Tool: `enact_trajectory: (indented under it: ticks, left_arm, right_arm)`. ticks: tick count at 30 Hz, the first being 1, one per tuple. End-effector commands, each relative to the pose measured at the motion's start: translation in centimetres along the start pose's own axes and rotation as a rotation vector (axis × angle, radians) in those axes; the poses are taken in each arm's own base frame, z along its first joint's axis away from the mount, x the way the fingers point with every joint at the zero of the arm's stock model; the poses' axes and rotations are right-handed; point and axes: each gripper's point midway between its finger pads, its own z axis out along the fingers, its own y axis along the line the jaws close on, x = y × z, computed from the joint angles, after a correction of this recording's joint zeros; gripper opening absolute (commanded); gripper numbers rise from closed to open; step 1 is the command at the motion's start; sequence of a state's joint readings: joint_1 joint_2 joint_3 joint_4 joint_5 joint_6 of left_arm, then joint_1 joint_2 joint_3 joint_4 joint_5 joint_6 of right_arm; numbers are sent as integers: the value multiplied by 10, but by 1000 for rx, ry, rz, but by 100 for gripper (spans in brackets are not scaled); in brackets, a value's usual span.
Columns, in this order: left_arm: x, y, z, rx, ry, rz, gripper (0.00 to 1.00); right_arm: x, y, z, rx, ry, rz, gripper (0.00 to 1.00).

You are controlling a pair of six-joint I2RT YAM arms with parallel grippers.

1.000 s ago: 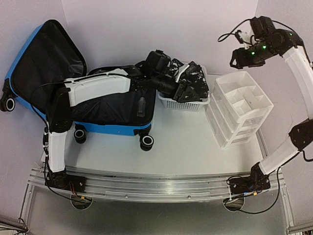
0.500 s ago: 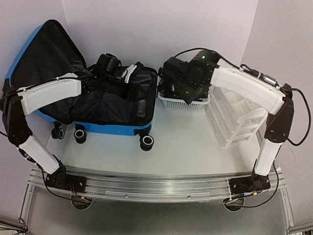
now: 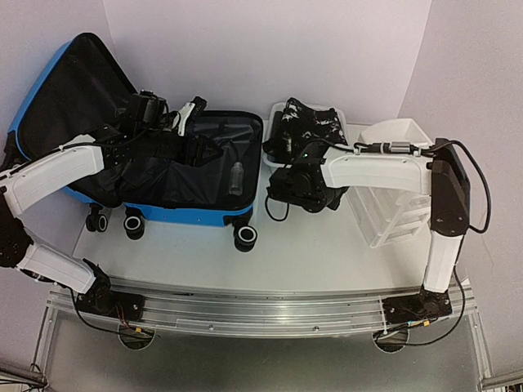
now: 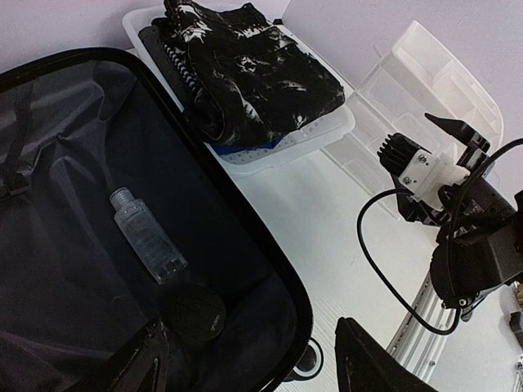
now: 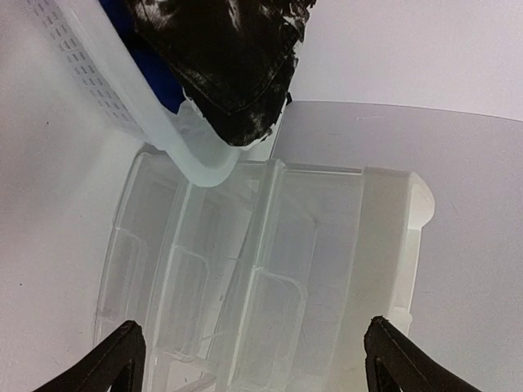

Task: Open, take out, and arrange the luggage

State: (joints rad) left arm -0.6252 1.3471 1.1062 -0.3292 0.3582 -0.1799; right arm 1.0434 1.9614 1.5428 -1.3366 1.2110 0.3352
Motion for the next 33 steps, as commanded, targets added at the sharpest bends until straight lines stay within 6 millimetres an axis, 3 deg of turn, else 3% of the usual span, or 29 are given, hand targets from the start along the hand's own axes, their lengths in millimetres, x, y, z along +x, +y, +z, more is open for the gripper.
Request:
enact_trajectory:
  ticks: [1, 6, 12, 18, 24, 33]
  left_arm:
    - [-12, -1, 4, 25, -33, -16, 69]
    - [-16, -2, 5, 33, -48, -20, 69]
    - [-12, -1, 14, 45, -22, -40, 69]
    - [-22, -5, 11, 51, -41, -26, 70]
    - [-14, -2, 9, 38, -34, -13, 73]
    - [-11, -3, 10, 49, -32, -1, 79]
  right_arm:
    - [45, -55, -8, 152, 99, -324, 86]
    - [58, -56, 2, 198, 114, -365, 87]
    - [60, -83, 12, 235, 121, -302, 87]
    - [74, -83, 15, 200, 155, -303, 87]
    - [87, -95, 17, 201, 165, -263, 87]
    - [106, -83, 24, 182, 211, -272, 88]
